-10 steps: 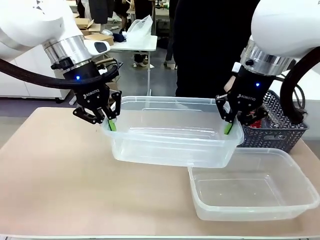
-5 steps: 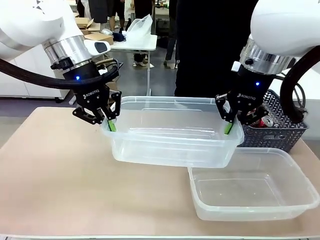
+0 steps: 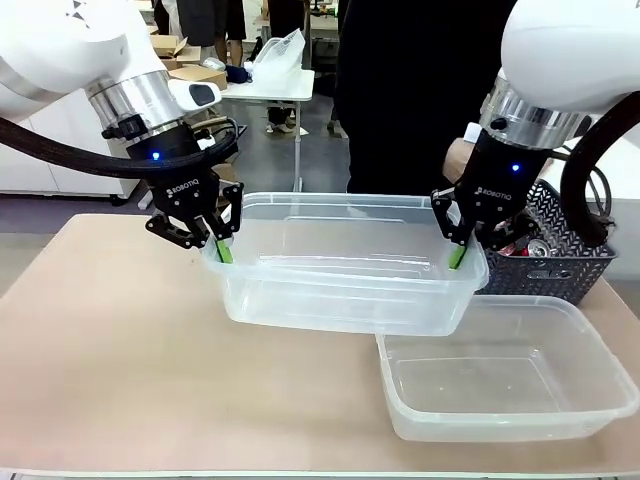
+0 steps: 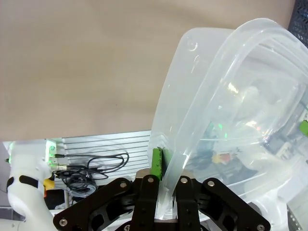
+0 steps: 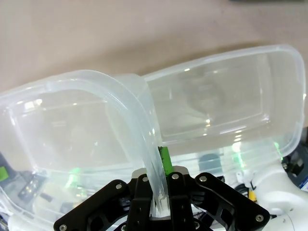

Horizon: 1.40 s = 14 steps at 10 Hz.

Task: Sort the waste into each basket.
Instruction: Offer the picked Organizing box to the human.

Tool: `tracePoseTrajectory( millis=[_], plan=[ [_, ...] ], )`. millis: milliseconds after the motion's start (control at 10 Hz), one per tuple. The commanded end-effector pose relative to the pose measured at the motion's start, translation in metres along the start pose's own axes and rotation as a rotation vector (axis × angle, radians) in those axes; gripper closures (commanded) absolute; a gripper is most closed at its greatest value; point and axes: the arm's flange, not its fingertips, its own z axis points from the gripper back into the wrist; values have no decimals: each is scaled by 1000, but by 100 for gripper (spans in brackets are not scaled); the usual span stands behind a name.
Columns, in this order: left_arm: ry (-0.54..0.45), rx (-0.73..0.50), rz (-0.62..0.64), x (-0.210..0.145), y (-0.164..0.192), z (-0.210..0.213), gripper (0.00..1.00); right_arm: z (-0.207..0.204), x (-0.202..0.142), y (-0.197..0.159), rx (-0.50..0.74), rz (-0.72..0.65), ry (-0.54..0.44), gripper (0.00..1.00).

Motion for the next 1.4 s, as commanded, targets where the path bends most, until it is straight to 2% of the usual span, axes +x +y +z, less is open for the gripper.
tracePoseTrajectory(
  millis=[0, 1300],
  plan=[
    [-2, -28, 23, 1, 2, 4, 95, 4, 1, -1, 2, -14, -3, 96],
    [-2, -28, 23, 1, 2, 4, 95, 4, 1, -1, 2, -14, -3, 96]
  ],
)
